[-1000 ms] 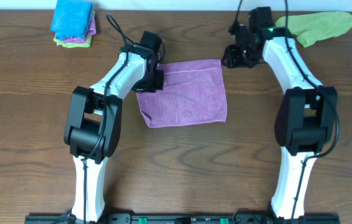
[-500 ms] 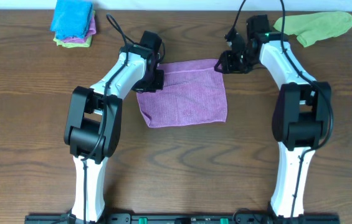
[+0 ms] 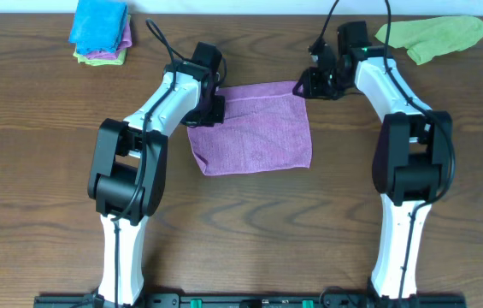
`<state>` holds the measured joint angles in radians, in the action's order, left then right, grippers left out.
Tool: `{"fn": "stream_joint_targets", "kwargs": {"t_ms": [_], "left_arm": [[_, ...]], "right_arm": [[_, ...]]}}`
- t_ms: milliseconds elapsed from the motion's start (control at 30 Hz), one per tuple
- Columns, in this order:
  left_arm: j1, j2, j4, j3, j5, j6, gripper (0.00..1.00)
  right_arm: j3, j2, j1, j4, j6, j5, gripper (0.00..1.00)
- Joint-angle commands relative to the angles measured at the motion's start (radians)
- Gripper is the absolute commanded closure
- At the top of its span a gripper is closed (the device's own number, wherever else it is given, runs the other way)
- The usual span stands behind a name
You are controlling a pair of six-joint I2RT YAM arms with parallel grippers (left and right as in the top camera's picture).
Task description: Fold the cloth
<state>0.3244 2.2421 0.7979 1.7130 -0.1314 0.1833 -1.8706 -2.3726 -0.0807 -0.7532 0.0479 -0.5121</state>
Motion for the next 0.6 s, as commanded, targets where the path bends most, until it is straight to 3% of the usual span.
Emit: {"fn": "stream_joint_targets", "kwargs": {"t_ms": [0,267,333,433,567], "left_arm": [[-0.004,-0.030,-0.002,-0.009,0.000,-0.004,0.94],[-0.003,-0.030,-0.002,-0.009,0.000,-0.004,0.94],[-0.003,-0.030,-0.002,-0.009,0.000,-0.004,0.94],[-0.003,-0.030,-0.002,-0.009,0.000,-0.004,0.94],[-0.003,-0.030,-0.002,-0.009,0.000,-0.004,0.94]], "right_arm": [[0.002,-0.035,0.001,0.006,0.033,-0.035,0.68],[0.002,-0.034,0.001,0.047,0.060,-0.039,0.74],[0.002,-0.034,0.001,0.057,0.062,-0.039,0.80],[0.001,-0.034,0.001,0.081,0.099,-0.039,0.99],[0.001,-0.034,0.001,0.133,0.146,-0.090,0.99]]}}
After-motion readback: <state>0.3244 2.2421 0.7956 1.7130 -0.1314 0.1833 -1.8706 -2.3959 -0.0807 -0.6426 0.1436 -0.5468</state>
